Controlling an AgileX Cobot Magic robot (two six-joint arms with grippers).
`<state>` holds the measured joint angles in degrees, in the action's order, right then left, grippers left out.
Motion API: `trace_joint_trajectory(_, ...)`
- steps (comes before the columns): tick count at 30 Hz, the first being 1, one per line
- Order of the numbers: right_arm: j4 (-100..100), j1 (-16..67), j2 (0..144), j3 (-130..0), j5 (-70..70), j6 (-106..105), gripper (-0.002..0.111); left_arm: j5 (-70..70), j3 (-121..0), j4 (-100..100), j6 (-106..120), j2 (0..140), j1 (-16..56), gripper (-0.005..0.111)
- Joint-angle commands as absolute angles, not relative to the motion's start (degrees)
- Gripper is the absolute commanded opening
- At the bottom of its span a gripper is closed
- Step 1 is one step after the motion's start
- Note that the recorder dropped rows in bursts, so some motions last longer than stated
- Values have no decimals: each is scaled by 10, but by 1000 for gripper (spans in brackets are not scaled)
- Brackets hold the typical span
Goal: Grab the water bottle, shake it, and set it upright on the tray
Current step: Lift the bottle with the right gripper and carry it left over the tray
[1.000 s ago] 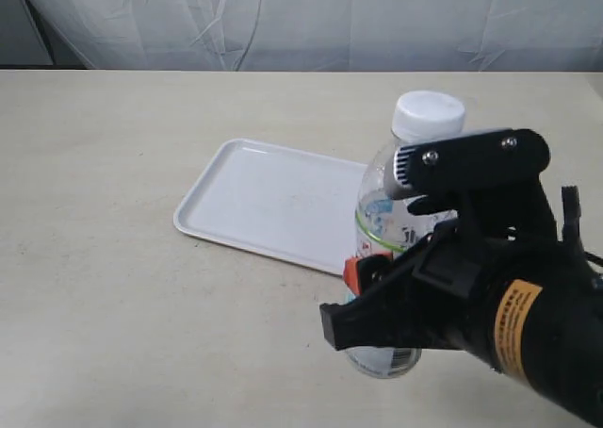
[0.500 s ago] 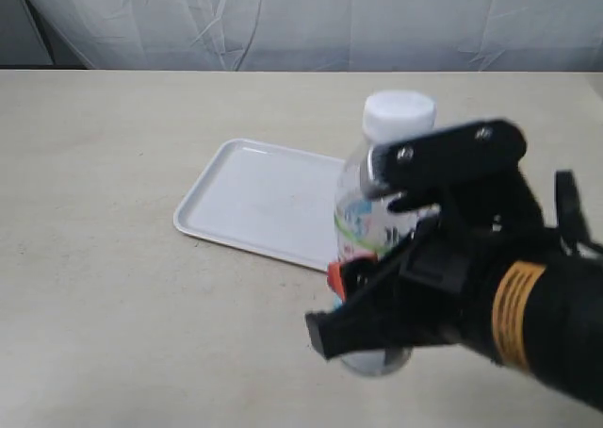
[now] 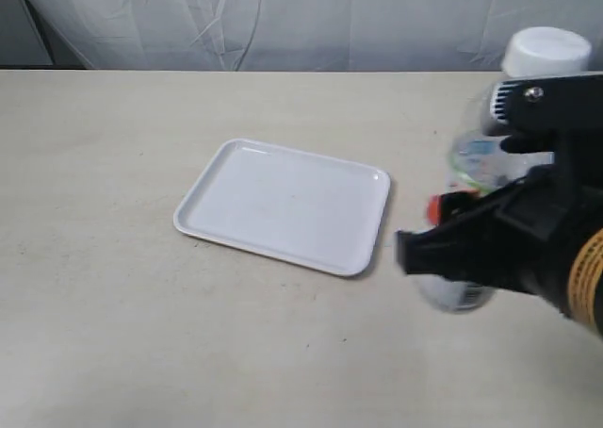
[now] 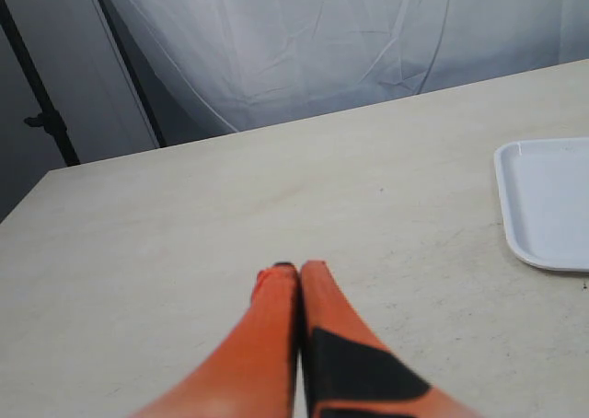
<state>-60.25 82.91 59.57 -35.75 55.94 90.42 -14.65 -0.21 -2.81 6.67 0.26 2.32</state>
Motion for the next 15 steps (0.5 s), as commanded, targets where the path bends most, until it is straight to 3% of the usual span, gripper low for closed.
trace_joint_trajectory(1,-685,834,591,-374,458,876,-1,-142,0,-27,65,0,23,0)
trace_joint_trajectory(2,-686,834,597,-374,554,951,-1,-142,0,-27,65,0,23,0)
trace_joint_trajectory(3,-685,834,598,-374,557,988,-1,-142,0,-27,65,0,23,0)
trace_joint_trajectory(5,-704,834,585,-374,359,787,-1,-142,0,-27,65,0,23,0)
trace_joint_trajectory(7,-706,834,593,-385,574,935,-1,-142,0,-27,65,0,23,0)
trace_joint_trajectory(8,-696,834,595,-386,613,992,-1,-142,0,-27,65,0,23,0)
trace_joint_trajectory(10,-700,834,587,-386,449,868,-1,-142,0,-27,65,0,23,0)
trace_joint_trajectory(11,-713,834,579,-391,430,875,-1,-142,0,-27,65,0,23,0)
trace_joint_trajectory(15,-665,834,603,-365,505,964,-1,-142,0,-27,65,0,23,0)
